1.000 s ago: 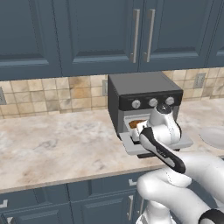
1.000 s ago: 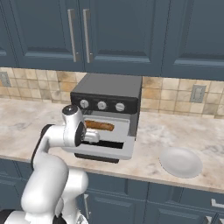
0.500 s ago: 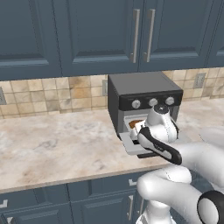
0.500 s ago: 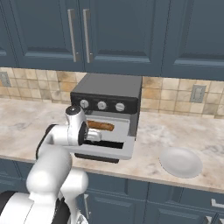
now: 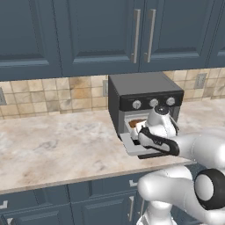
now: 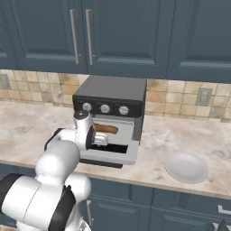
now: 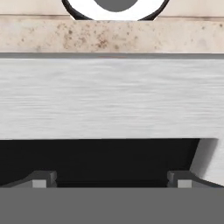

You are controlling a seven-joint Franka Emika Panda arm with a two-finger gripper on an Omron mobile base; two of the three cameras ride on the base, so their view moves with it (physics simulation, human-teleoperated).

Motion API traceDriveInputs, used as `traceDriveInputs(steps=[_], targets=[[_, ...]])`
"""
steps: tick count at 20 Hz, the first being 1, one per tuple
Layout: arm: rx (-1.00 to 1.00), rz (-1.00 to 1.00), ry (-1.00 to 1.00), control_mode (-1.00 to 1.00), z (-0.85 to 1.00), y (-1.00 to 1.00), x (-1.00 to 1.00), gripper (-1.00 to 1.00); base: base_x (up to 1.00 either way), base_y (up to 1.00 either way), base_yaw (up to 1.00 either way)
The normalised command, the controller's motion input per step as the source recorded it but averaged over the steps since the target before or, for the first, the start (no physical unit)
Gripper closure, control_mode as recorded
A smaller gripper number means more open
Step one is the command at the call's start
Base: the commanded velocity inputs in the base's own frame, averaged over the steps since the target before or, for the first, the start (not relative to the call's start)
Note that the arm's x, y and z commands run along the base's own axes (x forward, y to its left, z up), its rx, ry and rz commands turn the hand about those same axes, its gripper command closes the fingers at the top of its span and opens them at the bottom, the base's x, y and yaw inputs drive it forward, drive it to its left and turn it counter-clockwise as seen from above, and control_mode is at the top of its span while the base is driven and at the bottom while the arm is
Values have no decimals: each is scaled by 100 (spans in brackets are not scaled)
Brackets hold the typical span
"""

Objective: Pull the toaster oven rack outwards. Pick up the baguette from the plate and place it on the toaster oven rack. Close the toaster oven door fully and set the temperature to the lowest setting.

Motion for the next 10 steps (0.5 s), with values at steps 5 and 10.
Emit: traceDriveInputs(steps=[5, 10], targets=[[5, -2, 0, -100, -11, -15, 22, -100, 0, 0, 0], [7, -1, -3, -100, -8, -13, 24, -100, 0, 0, 0]])
